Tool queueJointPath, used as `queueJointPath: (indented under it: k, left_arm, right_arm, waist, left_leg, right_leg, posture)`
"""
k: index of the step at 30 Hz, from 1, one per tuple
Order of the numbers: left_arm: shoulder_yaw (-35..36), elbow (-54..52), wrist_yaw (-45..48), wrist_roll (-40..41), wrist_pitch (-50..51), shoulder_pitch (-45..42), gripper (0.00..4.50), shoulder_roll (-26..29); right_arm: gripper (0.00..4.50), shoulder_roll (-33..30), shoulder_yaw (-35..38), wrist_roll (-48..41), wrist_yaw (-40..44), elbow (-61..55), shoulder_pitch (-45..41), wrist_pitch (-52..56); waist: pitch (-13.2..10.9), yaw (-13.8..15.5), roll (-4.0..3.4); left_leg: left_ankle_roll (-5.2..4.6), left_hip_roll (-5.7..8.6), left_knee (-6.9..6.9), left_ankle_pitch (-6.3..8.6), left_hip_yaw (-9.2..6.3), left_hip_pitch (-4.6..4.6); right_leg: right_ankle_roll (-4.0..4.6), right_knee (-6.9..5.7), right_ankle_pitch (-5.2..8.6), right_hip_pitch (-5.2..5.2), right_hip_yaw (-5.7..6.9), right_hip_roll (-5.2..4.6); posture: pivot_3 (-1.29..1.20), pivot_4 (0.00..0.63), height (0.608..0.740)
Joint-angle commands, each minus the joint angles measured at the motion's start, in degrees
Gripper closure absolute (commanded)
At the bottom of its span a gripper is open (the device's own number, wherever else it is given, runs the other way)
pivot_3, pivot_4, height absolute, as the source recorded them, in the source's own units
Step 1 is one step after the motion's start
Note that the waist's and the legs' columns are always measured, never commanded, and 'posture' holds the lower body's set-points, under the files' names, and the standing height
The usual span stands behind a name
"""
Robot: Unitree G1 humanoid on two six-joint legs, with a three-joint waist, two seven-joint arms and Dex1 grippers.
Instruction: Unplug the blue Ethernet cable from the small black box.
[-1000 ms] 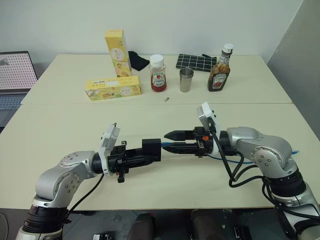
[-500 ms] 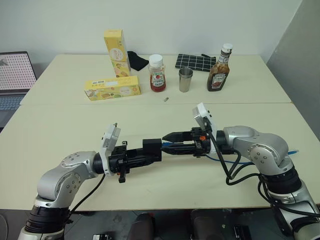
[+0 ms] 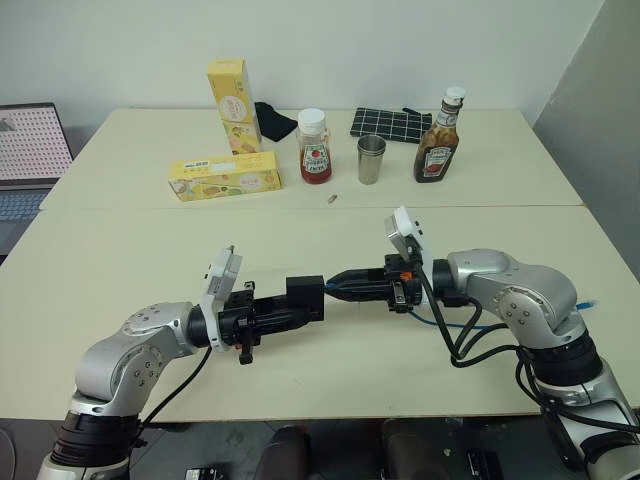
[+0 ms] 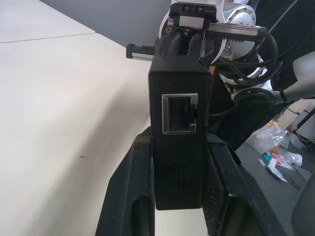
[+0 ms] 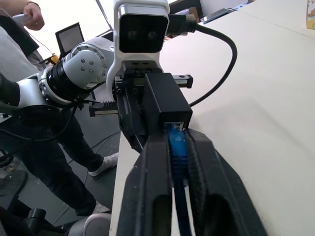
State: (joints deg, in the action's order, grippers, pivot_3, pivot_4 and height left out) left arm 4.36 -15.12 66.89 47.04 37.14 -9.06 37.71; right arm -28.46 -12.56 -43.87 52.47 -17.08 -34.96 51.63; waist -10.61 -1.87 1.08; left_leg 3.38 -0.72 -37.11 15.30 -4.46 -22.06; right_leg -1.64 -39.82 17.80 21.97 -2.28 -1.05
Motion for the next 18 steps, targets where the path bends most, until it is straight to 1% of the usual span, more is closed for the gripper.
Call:
queueJointPath:
  k: [1,10,16,18]
  left_arm:
    - [0.5,-1.7,0.0,1.1,-0.4,-0.7,3.69,-0.5]
    - [0.7,-1.1,2.4,0.8,-1.1,0.0,3.69,0.1]
    - [2.1,-0.5,1.3,0.1,-1.6,1.8,3.69,0.0]
    - [2.6,-0.6,0.6,-0.1,-1.9,2.5,3.69,-0.1]
  right_arm:
    - [4.41,0.1,-0.2,0.7,1.3,-0.7,-1.3,-0.9]
    - [4.41,-1.3,-0.2,0.7,4.6,1.4,-2.6,0.7]
    - [4.41,-4.7,1.9,-0.1,7.5,4.8,-3.0,3.0]
    - [4.49,-5.7,2.3,-0.3,8.0,5.2,-2.9,3.1]
  waist:
    - [0.0,0.0,0.0]
    - [0.0,0.0,0.0]
    - [0.0,0.0,0.0]
    - [0.0,0.0,0.01]
  left_leg:
    - [0.0,0.0,0.0,0.0,0.0,0.0]
    - [0.0,0.0,0.01,0.0,0.0,0.0]
    - [0.0,0.0,0.01,0.0,0.01,-0.01]
    - [0.0,0.01,0.0,0.0,0.0,-0.04]
  right_leg:
    - [0.0,0.0,0.0,0.0,0.0,0.0]
    - [0.0,0.0,0.0,0.01,0.0,0.0]
    - [0.0,0.02,0.0,0.01,0.0,0.0]
    - [0.0,0.06,0.0,0.01,0.0,-0.02]
  posture:
    - [0.0,0.15,0.74]
    - [0.0,0.15,0.74]
    - [0.0,0.15,0.74]
    - [0.0,0.15,0.74]
